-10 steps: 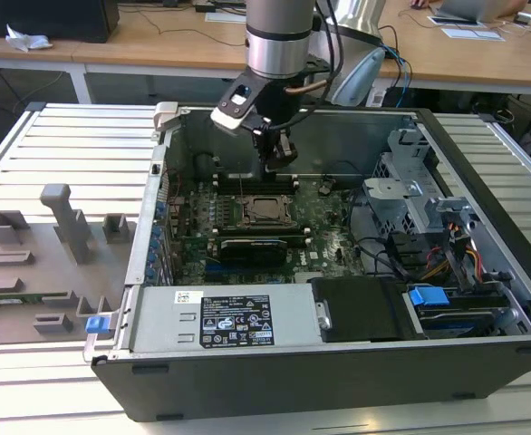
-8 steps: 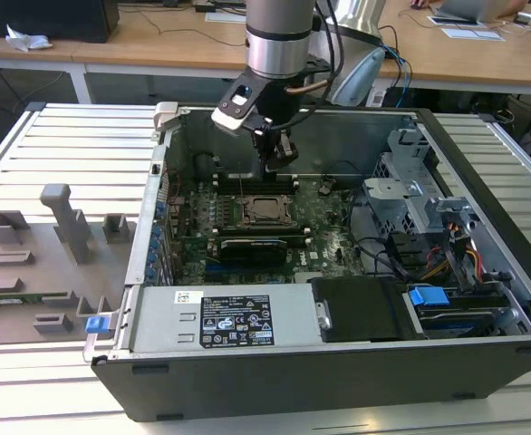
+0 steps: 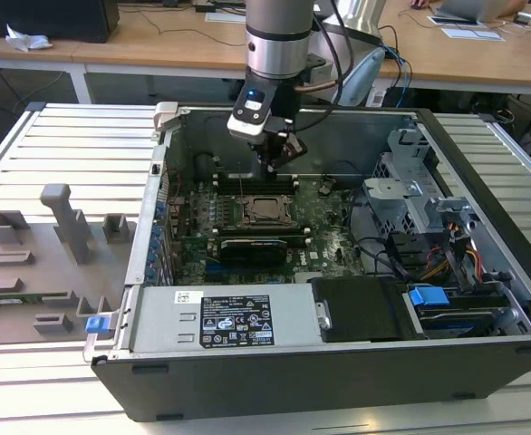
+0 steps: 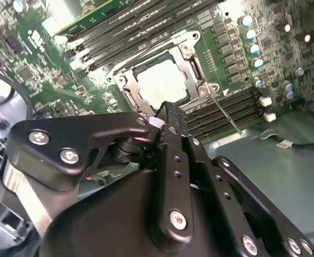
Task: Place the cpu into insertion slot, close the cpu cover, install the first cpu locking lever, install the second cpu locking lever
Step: 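Install the first cpu locking lever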
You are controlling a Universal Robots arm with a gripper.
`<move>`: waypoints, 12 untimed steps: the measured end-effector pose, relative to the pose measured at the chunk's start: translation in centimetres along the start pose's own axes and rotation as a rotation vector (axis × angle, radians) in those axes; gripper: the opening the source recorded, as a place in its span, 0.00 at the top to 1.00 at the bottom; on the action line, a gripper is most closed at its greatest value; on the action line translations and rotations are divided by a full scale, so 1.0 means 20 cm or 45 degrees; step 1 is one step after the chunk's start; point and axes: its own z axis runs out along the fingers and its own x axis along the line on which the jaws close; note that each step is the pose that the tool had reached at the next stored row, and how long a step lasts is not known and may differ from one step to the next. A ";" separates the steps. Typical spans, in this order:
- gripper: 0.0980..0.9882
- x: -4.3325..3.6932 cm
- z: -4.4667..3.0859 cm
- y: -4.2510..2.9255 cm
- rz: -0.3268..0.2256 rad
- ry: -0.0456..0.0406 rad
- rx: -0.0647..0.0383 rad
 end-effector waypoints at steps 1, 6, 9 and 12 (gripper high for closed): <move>0.99 0.000 0.000 0.000 -0.027 0.000 -0.001; 0.99 0.000 0.000 0.000 -0.152 0.002 -0.004; 0.99 0.000 0.000 0.000 -0.249 0.003 -0.006; 0.99 0.000 0.000 0.000 -0.353 0.004 -0.008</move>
